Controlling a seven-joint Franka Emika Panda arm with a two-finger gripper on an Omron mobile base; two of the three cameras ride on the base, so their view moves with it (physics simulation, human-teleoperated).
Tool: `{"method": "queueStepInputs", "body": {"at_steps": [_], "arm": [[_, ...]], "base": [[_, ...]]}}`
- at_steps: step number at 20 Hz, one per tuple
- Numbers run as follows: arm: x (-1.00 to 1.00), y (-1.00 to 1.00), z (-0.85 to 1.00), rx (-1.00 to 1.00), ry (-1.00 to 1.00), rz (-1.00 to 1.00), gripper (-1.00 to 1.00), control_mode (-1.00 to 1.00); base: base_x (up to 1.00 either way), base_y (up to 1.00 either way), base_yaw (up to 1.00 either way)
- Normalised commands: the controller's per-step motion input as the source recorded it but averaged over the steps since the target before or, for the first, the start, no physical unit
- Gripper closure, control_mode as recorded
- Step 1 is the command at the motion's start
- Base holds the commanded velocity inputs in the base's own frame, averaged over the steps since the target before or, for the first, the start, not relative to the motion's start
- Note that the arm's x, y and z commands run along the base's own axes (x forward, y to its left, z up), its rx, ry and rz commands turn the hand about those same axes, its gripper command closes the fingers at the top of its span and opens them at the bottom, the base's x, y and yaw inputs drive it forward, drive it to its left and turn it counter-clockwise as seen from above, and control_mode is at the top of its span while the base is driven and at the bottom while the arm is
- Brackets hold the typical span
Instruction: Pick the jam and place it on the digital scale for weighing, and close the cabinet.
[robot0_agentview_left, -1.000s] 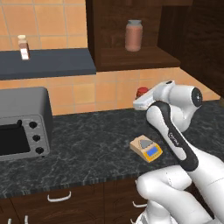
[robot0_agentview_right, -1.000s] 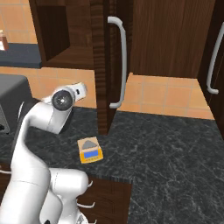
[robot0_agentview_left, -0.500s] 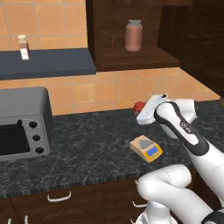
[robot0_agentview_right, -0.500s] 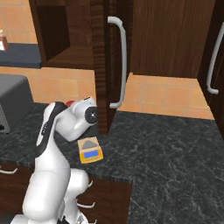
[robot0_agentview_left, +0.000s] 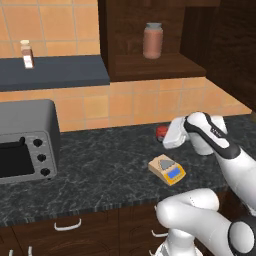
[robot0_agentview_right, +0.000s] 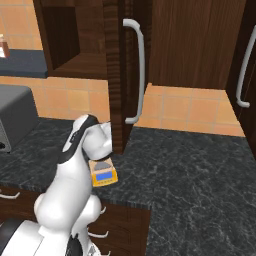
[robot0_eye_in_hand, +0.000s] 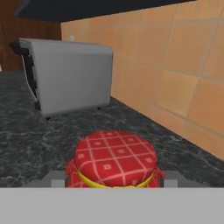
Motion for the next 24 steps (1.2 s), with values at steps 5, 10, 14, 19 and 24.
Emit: {"method": "queueStepInputs", "body": {"at_steps": [5, 10, 14, 19, 24], "arm": [[-0.06, -0.24, -0.42, 0.03, 0.02, 0.00, 1.00, -1.00], [-0.20, -0.45, -0.20, 0.03, 0.00, 0.00, 1.00, -1.00], [-0.02, -0.13, -0.35, 0.00, 0.03, 0.00, 1.00, -1.00], [0.00, -0.21, -0.33, 0.00, 0.11, 0.04, 1.00, -1.00], [0.00, -0.08, -0.25, 0.01, 0.03, 0.20, 1.00, -1.00]], "base": [[0.00, 0.00, 0.00], [0.00, 0.00, 0.00], [0.00, 0.00, 0.00], [0.00, 0.00, 0.00], [0.00, 0.00, 0.00]]}}
